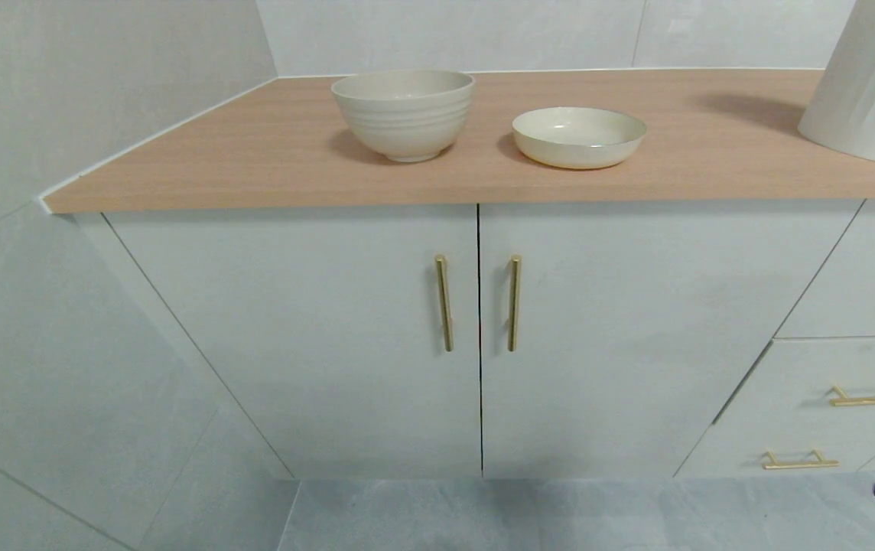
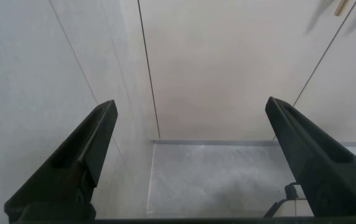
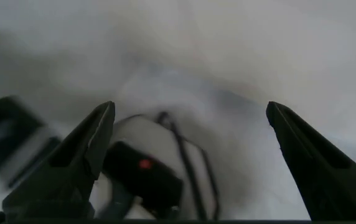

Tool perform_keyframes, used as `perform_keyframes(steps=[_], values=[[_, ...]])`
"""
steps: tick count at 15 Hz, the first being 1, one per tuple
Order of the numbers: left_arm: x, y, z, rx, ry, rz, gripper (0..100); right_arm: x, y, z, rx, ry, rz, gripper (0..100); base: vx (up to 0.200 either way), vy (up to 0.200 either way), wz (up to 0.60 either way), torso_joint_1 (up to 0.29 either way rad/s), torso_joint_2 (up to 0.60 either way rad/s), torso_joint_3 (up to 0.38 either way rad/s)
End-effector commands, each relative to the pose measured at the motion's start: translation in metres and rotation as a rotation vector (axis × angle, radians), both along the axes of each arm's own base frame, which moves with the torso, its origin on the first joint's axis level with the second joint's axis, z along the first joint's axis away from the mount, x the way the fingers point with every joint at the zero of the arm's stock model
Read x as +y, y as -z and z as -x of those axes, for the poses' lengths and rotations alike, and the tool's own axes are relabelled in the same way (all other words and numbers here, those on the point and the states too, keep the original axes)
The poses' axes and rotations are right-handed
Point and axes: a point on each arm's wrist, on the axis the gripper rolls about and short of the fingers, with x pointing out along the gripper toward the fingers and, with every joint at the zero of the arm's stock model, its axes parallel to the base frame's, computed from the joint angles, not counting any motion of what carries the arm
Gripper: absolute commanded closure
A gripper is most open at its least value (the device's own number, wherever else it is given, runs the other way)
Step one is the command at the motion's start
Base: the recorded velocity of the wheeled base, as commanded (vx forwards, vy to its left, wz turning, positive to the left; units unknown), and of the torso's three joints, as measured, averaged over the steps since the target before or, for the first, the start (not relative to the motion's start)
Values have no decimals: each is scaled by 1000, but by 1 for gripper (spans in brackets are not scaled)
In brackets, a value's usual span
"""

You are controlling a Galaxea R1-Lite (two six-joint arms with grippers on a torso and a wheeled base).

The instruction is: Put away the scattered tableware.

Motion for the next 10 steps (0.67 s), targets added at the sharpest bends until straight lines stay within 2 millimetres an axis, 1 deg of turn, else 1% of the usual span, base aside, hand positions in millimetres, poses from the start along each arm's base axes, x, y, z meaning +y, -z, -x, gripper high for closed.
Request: perform_keyframes(steps=[1, 2, 3, 4, 5, 7, 8, 10], values=[[0, 0, 0, 0, -1, 0, 0, 66, -16, -95, 94, -266, -30, 0, 0, 0, 0, 0, 0, 0], [0, 0, 0, 1, -1, 0, 0, 82, -17, -110, 79, -294, -49, 0, 0, 0, 0, 0, 0, 0], [0, 0, 0, 0, -1, 0, 0, 95, -20, -119, 61, -324, -63, 0, 0, 0, 0, 0, 0, 0], [0, 0, 0, 1, -1, 0, 0, 114, -28, -132, 41, -358, -87, 0, 0, 0, 0, 0, 0, 0], [0, 0, 0, 0, -1, 0, 0, 126, -34, -143, 28, -378, -97, 0, 0, 0, 0, 0, 0, 0], [0, 0, 0, 0, -1, 0, 0, 145, -38, -169, 12, -383, -104, 0, 0, 0, 0, 0, 0, 0], [0, 0, 0, 0, -1, 0, 0, 151, -38, -179, 4, -367, -102, 0, 0, 0, 0, 0, 0, 0], [0, 0, 0, 0, -1, 0, 0, 162, -25, -194, -24, -318, -91, 0, 0, 0, 0, 0, 0, 0]])
